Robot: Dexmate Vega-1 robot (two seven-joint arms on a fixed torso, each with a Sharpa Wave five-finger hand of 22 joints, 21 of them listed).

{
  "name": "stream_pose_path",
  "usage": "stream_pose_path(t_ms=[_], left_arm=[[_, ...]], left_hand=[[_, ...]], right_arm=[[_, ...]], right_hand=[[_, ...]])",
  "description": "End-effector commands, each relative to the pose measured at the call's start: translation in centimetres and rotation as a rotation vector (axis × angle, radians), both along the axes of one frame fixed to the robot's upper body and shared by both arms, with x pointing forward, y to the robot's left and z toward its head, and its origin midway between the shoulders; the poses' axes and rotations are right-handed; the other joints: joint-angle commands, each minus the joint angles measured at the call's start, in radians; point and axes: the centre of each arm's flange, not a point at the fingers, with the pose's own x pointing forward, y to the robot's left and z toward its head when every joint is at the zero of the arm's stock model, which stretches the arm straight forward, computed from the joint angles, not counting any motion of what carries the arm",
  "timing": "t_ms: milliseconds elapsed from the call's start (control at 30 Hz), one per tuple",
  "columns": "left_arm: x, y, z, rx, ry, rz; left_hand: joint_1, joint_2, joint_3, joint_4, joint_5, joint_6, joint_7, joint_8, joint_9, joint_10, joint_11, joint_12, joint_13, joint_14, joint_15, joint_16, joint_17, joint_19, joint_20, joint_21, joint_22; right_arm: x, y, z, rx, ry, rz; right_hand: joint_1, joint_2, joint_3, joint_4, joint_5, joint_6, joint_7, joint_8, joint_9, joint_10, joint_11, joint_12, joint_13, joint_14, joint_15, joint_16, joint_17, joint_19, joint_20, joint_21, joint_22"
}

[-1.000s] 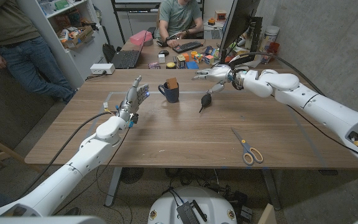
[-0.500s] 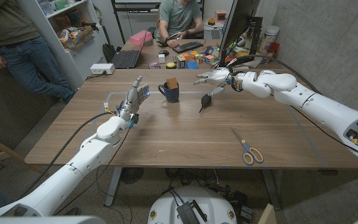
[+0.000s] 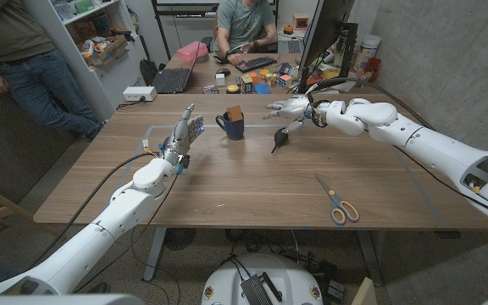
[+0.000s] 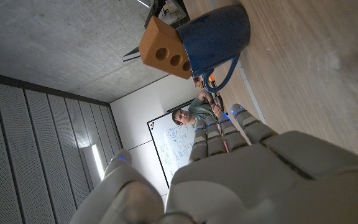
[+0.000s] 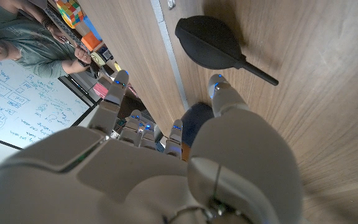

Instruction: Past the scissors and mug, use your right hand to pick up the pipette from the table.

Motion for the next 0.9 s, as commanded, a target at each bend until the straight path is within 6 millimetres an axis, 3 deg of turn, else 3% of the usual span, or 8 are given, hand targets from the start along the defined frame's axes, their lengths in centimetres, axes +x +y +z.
stream_pose_path(t_ms=[33, 367, 900], left_arm=[[-0.4, 0.4, 0.0, 0.005, 0.004, 0.014], [-0.4, 0.2, 0.1, 0.01, 0.005, 0.013], [-0.4, 0.1, -0.2, 0.006, 0.01, 0.021]], left_hand=[[0.003, 0.002, -0.002, 0.0, 0.006, 0.01, -0.003, 0.005, 0.002, 0.007, 0.002, 0.005, 0.004, 0.009, 0.0, 0.008, 0.002, 0.006, 0.006, 0.007, 0.003], [0.004, 0.003, -0.005, -0.001, 0.007, 0.011, -0.004, 0.004, 0.002, 0.008, 0.001, 0.005, 0.004, 0.01, 0.001, 0.008, 0.002, 0.006, 0.006, 0.007, 0.003], [0.004, 0.005, -0.009, -0.001, 0.008, 0.011, -0.004, 0.004, 0.002, 0.007, 0.003, 0.005, 0.004, 0.01, 0.001, 0.008, 0.002, 0.004, 0.006, 0.007, 0.003]], right_arm=[[0.8, -0.4, -0.4, -0.03, -0.004, -0.021], [1.4, -0.8, -1.2, -0.082, 0.006, -0.062], [2.4, -1.0, -2.1, -0.076, 0.022, -0.073]], right_hand=[[-0.011, -0.002, 0.003, 0.004, -0.002, -0.009, -0.002, 0.0, 0.002, -0.014, -0.005, 0.005, 0.004, -0.02, 0.005, -0.002, 0.002, -0.003, 0.009, -0.009, 0.004], [-0.02, -0.003, 0.005, 0.007, -0.004, -0.067, 0.014, -0.019, 0.002, -0.055, 0.007, -0.001, 0.004, -0.05, 0.012, 0.0, 0.002, -0.026, 0.01, -0.032, 0.005], [-0.021, -0.001, 0.009, 0.006, -0.003, -0.046, 0.01, -0.007, 0.001, -0.052, 0.005, 0.008, 0.004, -0.04, 0.004, 0.008, 0.001, -0.031, 0.009, -0.041, 0.006]])
